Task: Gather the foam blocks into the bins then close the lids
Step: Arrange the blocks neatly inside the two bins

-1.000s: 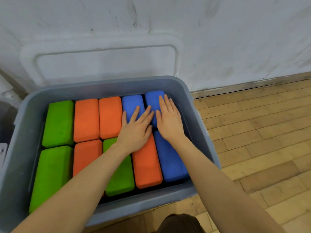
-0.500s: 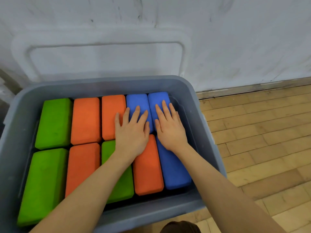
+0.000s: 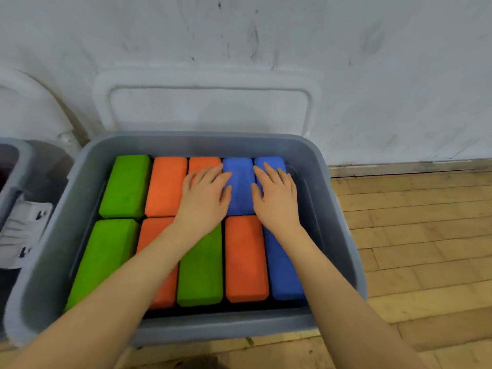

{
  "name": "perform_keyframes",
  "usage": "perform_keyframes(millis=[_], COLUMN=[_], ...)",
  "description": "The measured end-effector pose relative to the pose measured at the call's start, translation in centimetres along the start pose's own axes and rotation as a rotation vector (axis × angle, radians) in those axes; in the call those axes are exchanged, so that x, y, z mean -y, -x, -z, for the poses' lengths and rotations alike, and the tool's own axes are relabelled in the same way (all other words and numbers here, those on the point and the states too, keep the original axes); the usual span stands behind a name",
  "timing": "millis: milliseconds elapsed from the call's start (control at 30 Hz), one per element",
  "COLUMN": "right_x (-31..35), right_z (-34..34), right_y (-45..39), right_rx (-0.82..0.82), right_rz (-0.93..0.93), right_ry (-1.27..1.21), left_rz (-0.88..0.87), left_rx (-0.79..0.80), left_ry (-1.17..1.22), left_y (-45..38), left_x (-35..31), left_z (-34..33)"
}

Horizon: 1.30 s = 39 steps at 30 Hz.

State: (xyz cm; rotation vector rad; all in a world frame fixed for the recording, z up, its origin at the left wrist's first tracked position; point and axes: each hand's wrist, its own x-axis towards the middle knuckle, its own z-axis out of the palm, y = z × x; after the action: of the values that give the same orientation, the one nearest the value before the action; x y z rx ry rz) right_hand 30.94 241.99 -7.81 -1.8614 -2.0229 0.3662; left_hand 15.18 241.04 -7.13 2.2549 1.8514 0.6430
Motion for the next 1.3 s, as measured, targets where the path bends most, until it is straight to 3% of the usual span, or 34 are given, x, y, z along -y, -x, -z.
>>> perform_keyframes(millis=[133, 500, 700, 867, 1000, 1300], right_x=[5.6, 27.5, 38.2, 44.0, 45.2, 47.0], right_z=[0.3, -4.1, -8.6, -11.4, -11.0, -7.2], right_y=[-0.7, 1.9, 3.8, 5.5, 6.5, 8.0], right_rx=[-0.094, 0.045, 0.151, 0.187, 0.130, -0.151], right_rz=[0.122, 0.425, 0.555, 0.459, 0.374, 0.188], right_ry=[-0.181, -0.443, -0.262, -0.198, -0.190, -0.024], left_rz=[0.068, 0.153, 0.209, 0.271, 0.169, -0.062], left_rx=[-0.124, -0.271, -0.304, -0.230, -0.138, -0.333], left_ry=[-0.067, -0.318, -0.500, -0.451, -0.299, -0.105], left_y=[0.7, 9.7, 17.1, 19.7, 20.0, 16.8], left_x=[3.3, 17.8, 28.0, 32.7, 34.6, 33.4], left_z=[6.3, 22.8, 28.2, 30.4, 30.9, 32.6])
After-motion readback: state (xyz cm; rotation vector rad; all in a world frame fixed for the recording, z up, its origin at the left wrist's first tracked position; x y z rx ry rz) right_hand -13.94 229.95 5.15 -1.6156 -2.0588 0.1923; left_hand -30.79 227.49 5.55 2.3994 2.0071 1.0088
